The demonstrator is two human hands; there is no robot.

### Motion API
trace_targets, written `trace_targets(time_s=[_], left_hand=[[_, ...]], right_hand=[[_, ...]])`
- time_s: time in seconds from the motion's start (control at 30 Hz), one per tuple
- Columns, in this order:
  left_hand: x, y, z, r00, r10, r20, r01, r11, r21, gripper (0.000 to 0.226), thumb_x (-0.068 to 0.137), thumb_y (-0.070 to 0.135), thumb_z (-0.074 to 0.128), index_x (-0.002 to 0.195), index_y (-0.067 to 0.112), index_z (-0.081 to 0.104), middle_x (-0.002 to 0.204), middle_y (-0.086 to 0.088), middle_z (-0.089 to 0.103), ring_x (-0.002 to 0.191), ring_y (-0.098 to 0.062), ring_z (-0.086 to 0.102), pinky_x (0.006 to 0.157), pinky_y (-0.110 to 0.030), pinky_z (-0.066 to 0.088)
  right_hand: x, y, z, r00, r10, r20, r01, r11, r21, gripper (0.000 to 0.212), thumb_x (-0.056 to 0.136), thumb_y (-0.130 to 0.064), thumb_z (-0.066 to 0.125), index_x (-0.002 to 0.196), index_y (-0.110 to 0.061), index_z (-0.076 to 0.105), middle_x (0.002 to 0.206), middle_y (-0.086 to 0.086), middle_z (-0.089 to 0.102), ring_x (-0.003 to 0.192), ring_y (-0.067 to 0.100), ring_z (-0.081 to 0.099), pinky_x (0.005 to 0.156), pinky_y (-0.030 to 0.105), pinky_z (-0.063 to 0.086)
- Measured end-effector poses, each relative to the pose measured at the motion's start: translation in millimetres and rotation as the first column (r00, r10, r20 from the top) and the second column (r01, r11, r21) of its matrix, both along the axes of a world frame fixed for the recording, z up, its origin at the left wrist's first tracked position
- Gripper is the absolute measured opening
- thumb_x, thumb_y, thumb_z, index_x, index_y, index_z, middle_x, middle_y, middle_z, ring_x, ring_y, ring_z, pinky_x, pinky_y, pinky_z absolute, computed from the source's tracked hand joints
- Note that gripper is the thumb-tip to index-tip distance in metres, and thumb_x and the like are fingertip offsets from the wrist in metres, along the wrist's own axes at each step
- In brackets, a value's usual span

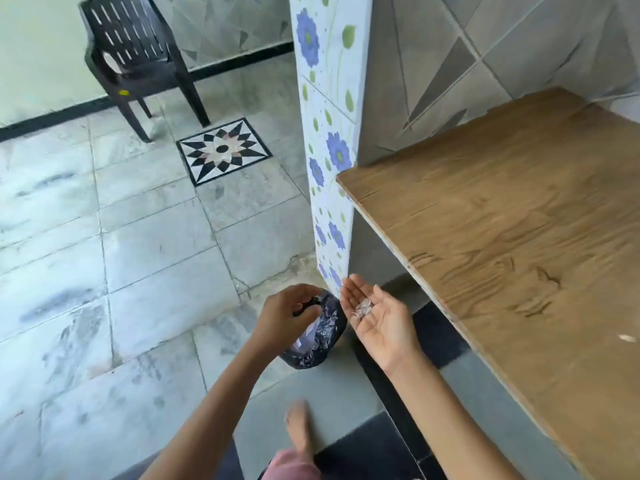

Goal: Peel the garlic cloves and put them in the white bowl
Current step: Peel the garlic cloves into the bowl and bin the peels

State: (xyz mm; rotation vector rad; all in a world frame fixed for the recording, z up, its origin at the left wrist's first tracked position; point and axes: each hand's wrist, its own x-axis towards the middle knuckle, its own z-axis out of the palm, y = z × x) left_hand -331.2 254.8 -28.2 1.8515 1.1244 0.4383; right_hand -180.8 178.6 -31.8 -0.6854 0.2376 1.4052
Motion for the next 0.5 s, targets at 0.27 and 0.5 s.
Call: trace_targets(time_s=[0.27, 0.5], left_hand=[[-66, 126, -111, 0.975, 0.201, -0.095, -0.218, 0.946, -0.238, 0.023, 0.086, 0.007, 0.063, 0.107, 0.014, 0.069, 0.100, -0.002, 0.070, 0.095, -0.014, 0.065, 0.090, -0.029, 0.051], [-71, 196, -292, 0.953, 0.262, -0.150, -0.300, 0.884, -0.358, 0.022, 0.087, 0.006, 0.060, 0.107, 0.010, 0.068, 0.097, -0.001, 0.068, 0.085, -0.010, 0.059, 0.076, -0.019, 0.047]], right_hand=[[-73, 148, -135, 0.990, 0.125, 0.062, -0.101, 0.949, -0.299, 0.036, 0.102, -0.017, 0.029, 0.102, -0.001, 0.061, 0.087, 0.010, 0.072, 0.080, 0.017, 0.069, 0.075, 0.025, 0.057], [-80, 237, -317, 0.976, 0.192, 0.099, -0.120, 0.864, -0.488, 0.033, 0.102, -0.016, 0.029, 0.100, 0.002, 0.057, 0.087, 0.011, 0.066, 0.081, 0.019, 0.061, 0.085, 0.028, 0.049]])
